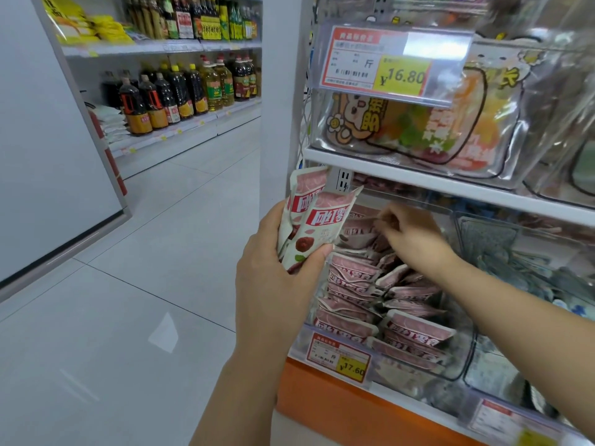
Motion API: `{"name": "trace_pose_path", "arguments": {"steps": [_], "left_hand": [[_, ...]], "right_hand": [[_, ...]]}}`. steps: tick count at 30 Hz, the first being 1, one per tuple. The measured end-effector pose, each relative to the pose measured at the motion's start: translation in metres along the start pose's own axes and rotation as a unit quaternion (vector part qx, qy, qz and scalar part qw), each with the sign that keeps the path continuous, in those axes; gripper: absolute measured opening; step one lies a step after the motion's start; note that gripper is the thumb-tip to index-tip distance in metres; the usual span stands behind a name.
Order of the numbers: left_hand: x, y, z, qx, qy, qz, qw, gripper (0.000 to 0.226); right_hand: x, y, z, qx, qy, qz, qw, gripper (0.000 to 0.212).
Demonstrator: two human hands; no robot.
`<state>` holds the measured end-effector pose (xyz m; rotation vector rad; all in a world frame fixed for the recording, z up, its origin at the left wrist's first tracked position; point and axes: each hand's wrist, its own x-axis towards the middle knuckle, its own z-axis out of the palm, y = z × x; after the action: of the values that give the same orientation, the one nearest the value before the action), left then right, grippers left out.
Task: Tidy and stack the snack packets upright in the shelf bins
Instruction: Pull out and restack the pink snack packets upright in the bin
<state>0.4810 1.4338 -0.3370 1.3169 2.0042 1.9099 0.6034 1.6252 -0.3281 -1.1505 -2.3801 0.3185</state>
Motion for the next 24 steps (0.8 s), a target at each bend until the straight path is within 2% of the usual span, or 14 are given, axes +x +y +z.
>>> {"name": "trace_pose_path", "arguments": {"steps": [5,8,11,13,16,19,22,24], "left_hand": [[-0.001,0.002,0.002,-0.006,0.005,-0.008,1.0,0.06],[-0.002,0.003,0.002,-0.009,0.006,-0.011,1.0,0.058],[-0.001,0.002,0.003,-0.017,0.008,-0.018,1.0,0.06],[-0.001,0.001,0.004,-0.019,0.008,-0.02,1.0,0.06],[-0.001,0.0,0.004,-0.022,0.005,-0.022,1.0,0.058],[-0.001,0.0,0.004,-0.023,0.0,-0.021,1.0,0.058],[-0.001,0.001,0.002,-0.024,0.0,-0.018,1.0,0.056],[0.0,0.0,0.002,-0.02,0.002,-0.018,1.0,0.057]], "right_hand": [[-0.002,0.002,-0.006,0.04,0.036,0.029,0.998,0.006],[0.004,0.0,-0.005,0.008,0.012,0.016,1.0,0.006],[0.01,0.002,-0.002,-0.086,-0.068,0.018,0.994,0.012],[0.012,0.001,0.003,-0.186,-0.116,0.013,0.975,0.015],[0.016,-0.006,0.013,-0.265,-0.108,0.039,0.957,0.022],[0.022,-0.008,0.019,-0.219,-0.132,0.096,0.962,0.024],[0.026,-0.001,0.014,-0.084,-0.204,0.087,0.971,0.025],[0.025,0.009,0.003,-0.037,-0.183,0.061,0.981,0.027]]}}
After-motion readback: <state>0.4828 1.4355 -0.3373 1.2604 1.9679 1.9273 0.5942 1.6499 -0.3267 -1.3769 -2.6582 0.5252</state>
